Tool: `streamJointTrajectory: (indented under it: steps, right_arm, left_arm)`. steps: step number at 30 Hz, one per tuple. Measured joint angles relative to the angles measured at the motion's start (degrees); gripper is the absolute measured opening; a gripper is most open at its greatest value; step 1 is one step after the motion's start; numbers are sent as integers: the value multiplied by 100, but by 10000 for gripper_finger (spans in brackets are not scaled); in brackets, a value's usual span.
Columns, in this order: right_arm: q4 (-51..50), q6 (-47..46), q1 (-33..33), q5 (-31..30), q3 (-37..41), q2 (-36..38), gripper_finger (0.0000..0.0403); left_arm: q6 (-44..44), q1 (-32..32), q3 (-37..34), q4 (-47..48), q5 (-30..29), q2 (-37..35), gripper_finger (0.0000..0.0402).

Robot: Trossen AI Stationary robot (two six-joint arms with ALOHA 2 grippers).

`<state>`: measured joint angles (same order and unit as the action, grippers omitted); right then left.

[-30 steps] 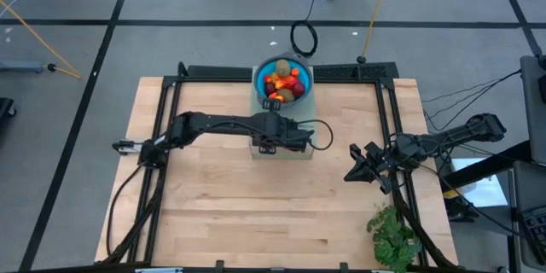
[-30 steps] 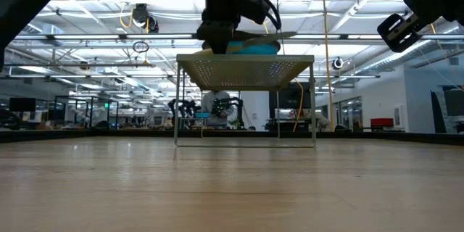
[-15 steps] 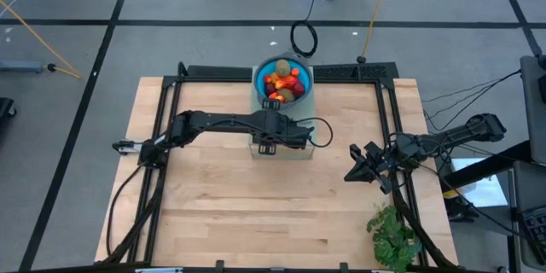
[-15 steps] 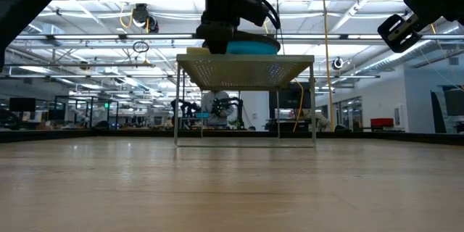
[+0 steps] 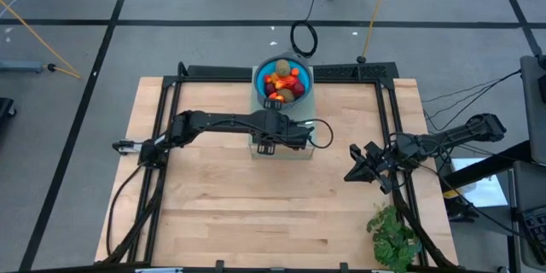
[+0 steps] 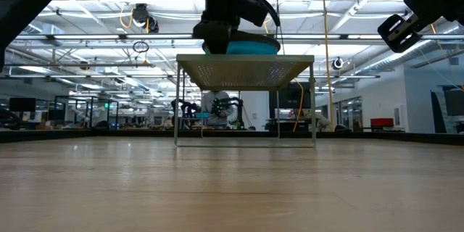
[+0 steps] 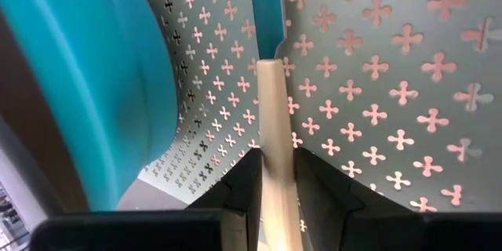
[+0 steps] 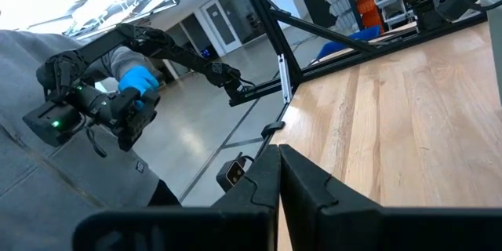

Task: Pick & Place Fruit
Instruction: Put the knife on the shelf

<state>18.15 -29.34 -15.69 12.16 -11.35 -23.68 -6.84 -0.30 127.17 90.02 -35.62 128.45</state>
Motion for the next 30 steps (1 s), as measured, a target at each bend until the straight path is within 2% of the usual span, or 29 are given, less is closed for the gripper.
streamJointTrajectory:
  steps: [19,23,30]
  right_arm:
    - [0,0,-1,0,0,0,0]
    - [0,-1,0,0,0,0,0]
    - [0,-138,1,0,0,0,0]
  left_arm:
    - [-376,-232,0,4,156,-9,87]
    - [-338,-210,0,2,208,-13,109]
    - [-332,-158,15,-9,370,-54,175]
